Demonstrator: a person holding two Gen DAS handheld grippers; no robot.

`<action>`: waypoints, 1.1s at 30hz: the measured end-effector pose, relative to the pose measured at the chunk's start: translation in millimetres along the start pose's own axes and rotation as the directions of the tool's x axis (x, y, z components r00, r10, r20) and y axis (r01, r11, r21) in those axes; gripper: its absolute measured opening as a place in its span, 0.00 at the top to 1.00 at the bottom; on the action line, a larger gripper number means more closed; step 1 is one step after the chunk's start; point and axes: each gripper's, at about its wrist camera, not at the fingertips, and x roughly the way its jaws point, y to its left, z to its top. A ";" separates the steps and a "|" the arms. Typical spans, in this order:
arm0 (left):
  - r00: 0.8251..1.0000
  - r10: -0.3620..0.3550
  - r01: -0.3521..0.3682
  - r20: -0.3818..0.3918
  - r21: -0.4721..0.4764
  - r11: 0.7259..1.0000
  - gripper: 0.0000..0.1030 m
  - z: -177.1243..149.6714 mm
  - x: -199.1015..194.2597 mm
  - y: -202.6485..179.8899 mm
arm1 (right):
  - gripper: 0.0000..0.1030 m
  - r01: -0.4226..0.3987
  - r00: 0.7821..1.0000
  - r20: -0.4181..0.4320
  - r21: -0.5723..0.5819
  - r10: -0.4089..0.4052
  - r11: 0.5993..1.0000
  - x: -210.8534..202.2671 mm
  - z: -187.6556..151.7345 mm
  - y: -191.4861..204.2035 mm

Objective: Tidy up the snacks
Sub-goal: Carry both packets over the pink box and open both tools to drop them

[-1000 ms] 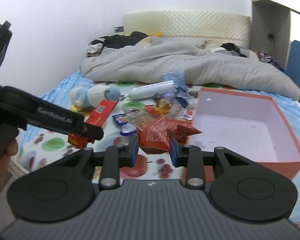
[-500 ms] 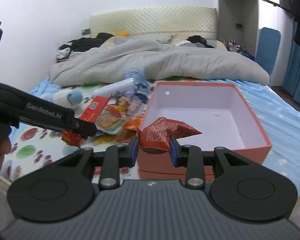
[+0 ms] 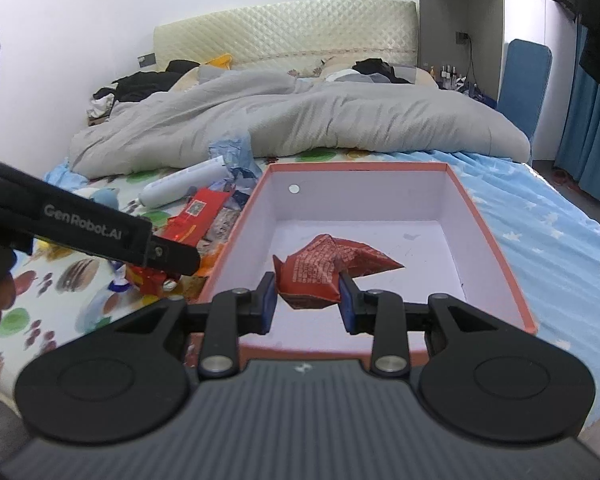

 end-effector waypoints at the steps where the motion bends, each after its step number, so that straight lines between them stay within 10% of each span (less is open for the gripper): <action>1: 1.000 -0.002 0.002 -0.005 0.004 1.000 0.44 4.8 7.3 -1.0 | 0.66 0.002 1.000 -0.006 0.003 -0.002 1.000 6.5 1.9 -3.6; 28: 0.988 -0.060 0.068 -0.139 0.049 0.996 0.44 60.7 138.5 -0.5 | 0.63 0.032 0.982 -0.190 0.129 -0.007 0.991 113.8 -17.6 -63.5; 33: 0.989 -0.057 0.067 -0.139 0.064 0.996 0.42 60.9 133.3 -1.5 | 0.37 0.034 0.981 -0.196 0.142 -0.005 0.989 110.7 -16.3 -64.3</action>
